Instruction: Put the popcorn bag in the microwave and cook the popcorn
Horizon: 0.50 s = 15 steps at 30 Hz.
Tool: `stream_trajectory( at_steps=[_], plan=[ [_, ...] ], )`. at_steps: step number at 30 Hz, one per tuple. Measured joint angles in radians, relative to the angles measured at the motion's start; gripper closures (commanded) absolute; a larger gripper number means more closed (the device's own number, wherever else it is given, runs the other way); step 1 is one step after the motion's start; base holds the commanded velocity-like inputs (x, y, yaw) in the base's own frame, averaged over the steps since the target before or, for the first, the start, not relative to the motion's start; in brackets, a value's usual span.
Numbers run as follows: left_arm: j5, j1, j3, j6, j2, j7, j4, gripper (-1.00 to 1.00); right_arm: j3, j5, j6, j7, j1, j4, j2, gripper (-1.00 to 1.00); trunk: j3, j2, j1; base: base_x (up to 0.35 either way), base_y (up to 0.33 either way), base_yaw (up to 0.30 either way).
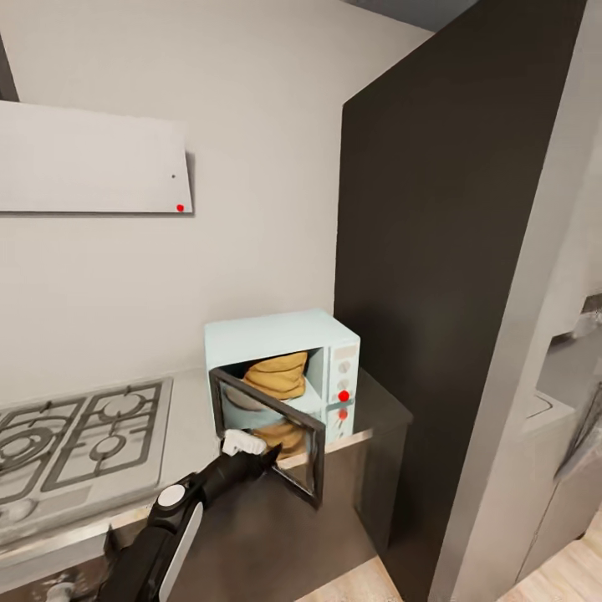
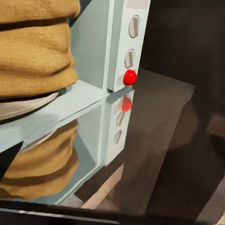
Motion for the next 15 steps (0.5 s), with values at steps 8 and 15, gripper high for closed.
stream_trajectory(
  at_steps=[8,15],
  plan=[
    [-0.001,0.0,0.002,0.0,-0.014,0.07,0.001,-1.0,0.0,0.0,0.0,-0.001,0.0,0.0,0.002,-1.0,0.0,0.0,0.0,0.0,0.0,-0.295],
    [0.002,0.0,0.018,-0.002,-0.015,0.078,0.001,-1.0,0.0,-0.002,0.146,0.002,0.0,0.0,0.012,-1.0,0.0,0.0,0.0,0.0,0.0,-0.295]
  ],
)
